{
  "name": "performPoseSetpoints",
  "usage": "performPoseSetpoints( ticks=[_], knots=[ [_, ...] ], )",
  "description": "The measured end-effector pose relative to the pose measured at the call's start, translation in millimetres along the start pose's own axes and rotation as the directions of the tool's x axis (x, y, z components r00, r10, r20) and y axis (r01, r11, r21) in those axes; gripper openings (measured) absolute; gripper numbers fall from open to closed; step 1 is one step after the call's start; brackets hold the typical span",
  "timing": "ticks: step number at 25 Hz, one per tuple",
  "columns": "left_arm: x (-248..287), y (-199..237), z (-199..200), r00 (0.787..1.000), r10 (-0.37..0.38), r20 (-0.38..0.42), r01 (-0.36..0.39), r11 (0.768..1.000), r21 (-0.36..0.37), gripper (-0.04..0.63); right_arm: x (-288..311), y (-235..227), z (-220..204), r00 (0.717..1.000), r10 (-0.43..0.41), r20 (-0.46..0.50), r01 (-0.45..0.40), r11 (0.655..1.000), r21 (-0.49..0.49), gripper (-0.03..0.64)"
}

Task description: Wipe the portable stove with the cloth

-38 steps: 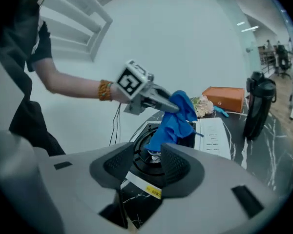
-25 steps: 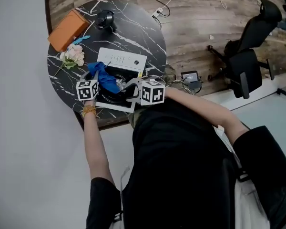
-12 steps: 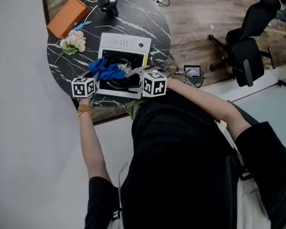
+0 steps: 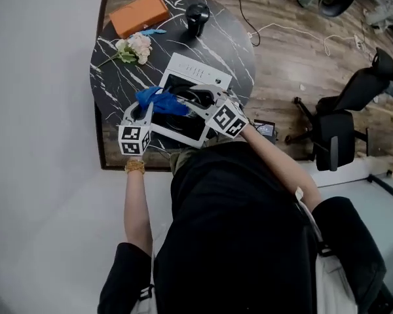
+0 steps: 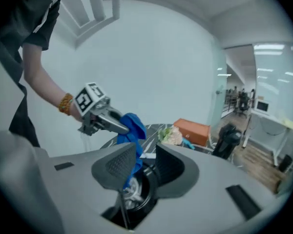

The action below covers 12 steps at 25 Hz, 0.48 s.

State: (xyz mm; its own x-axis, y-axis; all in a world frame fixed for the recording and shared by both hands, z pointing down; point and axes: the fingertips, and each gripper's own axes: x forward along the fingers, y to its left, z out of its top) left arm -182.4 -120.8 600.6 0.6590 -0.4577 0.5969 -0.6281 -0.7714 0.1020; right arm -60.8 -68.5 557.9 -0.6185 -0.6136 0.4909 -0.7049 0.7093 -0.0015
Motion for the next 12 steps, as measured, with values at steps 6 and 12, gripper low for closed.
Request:
performPoseSetpoints(
  ticks=[6, 12],
  knots=[
    [-54.2, -9.1, 102.3, 0.853, 0.294, 0.432, -0.32, 0.947, -0.012, 0.063, -9.5, -49.3, 94.2, 0.946, -0.223, 0.236, 0.246, 0.966, -0.076, 0.046],
    [-78.9, -10.7, 133.1, 0.739, 0.429, 0.52, -0.472, 0.88, -0.055, 0.063, 2.8, -32.2, 121.5, 0.926, -0.263, 0.271, 0.297, 0.95, -0.095, 0.018]
  ],
)
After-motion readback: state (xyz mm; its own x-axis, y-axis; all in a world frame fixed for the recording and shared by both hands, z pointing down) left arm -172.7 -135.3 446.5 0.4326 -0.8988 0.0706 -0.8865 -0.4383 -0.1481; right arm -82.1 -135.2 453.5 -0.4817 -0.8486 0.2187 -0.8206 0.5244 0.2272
